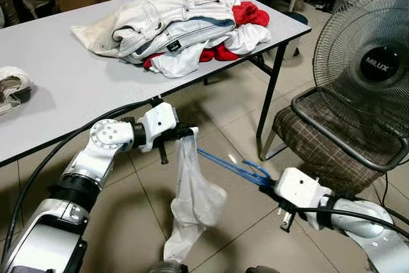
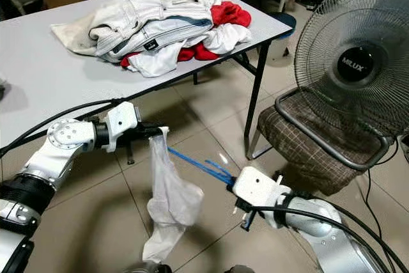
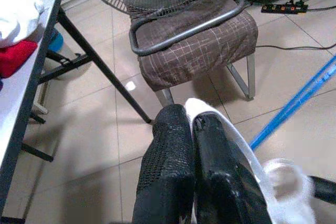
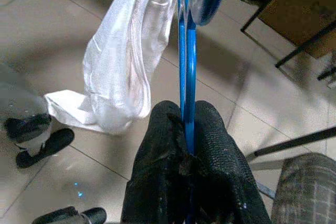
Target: Hang hanger
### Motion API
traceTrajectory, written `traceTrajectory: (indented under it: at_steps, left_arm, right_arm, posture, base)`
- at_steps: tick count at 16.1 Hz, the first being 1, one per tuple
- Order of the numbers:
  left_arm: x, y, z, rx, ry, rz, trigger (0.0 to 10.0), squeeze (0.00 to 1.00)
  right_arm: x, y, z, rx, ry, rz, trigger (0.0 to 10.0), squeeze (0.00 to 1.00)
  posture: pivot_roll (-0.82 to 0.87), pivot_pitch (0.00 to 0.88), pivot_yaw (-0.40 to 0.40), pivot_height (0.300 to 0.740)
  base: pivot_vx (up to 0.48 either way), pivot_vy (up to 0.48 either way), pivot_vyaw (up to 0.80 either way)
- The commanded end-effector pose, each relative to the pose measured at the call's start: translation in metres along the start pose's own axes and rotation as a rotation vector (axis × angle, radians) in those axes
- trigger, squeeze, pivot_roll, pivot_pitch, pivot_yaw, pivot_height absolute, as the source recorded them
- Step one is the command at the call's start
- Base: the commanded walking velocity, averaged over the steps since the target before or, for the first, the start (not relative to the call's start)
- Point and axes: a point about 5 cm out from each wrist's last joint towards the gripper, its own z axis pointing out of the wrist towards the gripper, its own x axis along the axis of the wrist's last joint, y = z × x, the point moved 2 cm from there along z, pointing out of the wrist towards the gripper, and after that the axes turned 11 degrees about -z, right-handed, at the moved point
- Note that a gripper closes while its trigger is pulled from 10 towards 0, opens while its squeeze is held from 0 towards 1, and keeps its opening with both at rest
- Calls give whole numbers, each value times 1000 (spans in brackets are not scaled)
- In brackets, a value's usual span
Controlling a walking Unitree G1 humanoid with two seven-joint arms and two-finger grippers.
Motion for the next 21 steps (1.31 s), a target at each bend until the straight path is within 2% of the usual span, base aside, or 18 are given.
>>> traceTrajectory:
  at_steps: [1,4,7,9,12,14,15,18,19,21]
  left_arm:
    - [13,-5,-2,9,42,32,0,0]
    - [17,-4,-2,4,59,33,0,0]
    - [28,-10,-3,51,90,26,0,0]
    - [31,-13,-2,77,97,18,0,0]
    - [28,-26,-4,196,44,22,0,0]
    - [23,-36,-5,308,7,-2,0,0]
    - [23,-37,-6,322,7,-10,0,0]
    - [23,-35,-2,353,11,-28,0,0]
    - [24,-32,0,351,26,-39,0,0]
    - [27,-29,3,355,43,-46,0,0]
  right_arm:
    - [5,-2,2,18,30,-2,10000,0]
    - [5,-5,4,48,34,14,10000,0]
    - [-3,-19,7,117,-3,47,10000,0]
    - [-8,-16,8,77,-35,59,10000,0]
    - [-1,-9,1,32,-11,85,10000,0]
    - [5,-14,-6,20,2,90,10000,0]
    - [7,-15,-6,10,9,93,10000,0]
    - [34,-21,1,-74,103,163,10000,0]
    - [35,-19,5,-117,97,175,10000,0]
    - [31,-5,13,-269,36,222,10000,0]
  posture:
    - [-5,53,69,740]
    - [-4,53,70,740]
    - [1,54,71,740]
    - [6,54,73,740]
    - [9,58,75,740]
    - [6,60,82,740]
    - [5,60,83,740]
    - [2,61,86,740]
    - [1,61,86,740]
    - [3,62,83,740]
  base:
    - [0,0,0]
    - [0,0,0]
    - [0,0,0]
    - [0,0,0]
    - [0,0,0]
    - [0,0,0]
    - [0,0,0]
    - [0,0,0]
    - [0,0,0]
    - [0,0,0]
